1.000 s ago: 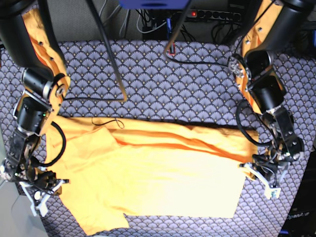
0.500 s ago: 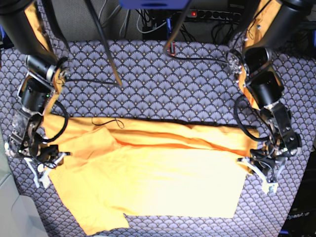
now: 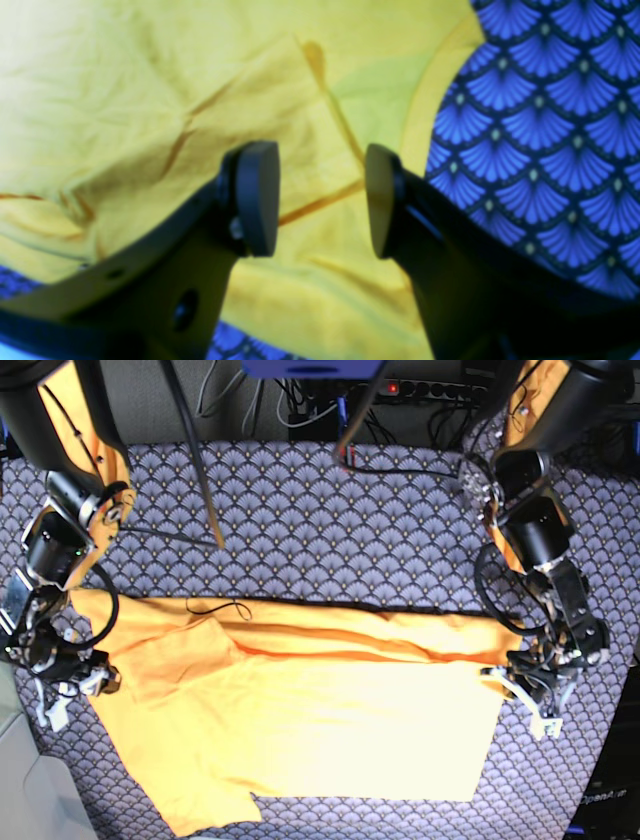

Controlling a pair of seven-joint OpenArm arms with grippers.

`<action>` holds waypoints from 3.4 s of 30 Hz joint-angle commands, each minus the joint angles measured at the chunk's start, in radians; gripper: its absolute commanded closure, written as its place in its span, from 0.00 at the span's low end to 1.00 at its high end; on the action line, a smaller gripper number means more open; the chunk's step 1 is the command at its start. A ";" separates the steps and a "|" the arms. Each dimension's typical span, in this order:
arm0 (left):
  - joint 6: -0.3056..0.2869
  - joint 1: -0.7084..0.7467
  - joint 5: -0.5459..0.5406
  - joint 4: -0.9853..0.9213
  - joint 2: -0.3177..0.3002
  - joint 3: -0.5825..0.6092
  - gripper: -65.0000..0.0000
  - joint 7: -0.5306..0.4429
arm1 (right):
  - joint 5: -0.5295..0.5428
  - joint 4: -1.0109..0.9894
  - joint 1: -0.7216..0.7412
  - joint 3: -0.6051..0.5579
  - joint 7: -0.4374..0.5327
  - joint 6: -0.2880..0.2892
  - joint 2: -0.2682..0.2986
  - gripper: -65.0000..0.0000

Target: Fold the T-shirt properly

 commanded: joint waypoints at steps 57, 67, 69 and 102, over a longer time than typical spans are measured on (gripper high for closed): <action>-0.004 0.034 -0.026 0.015 -0.012 0.002 1.00 -0.037 | 0.131 -0.345 0.043 -0.283 0.317 0.003 0.150 0.55; -0.004 0.033 -0.026 0.015 -0.006 0.002 1.00 -0.037 | 0.128 -0.434 0.111 -0.415 0.389 0.003 0.172 0.55; -0.004 0.033 -0.026 0.015 -0.006 0.000 1.00 -0.037 | 0.106 -0.434 0.108 -0.415 0.417 0.003 0.167 0.55; -0.004 0.042 -0.027 0.015 -0.004 0.000 1.00 -0.039 | -0.007 -0.438 0.042 -0.409 0.527 0.003 0.152 0.55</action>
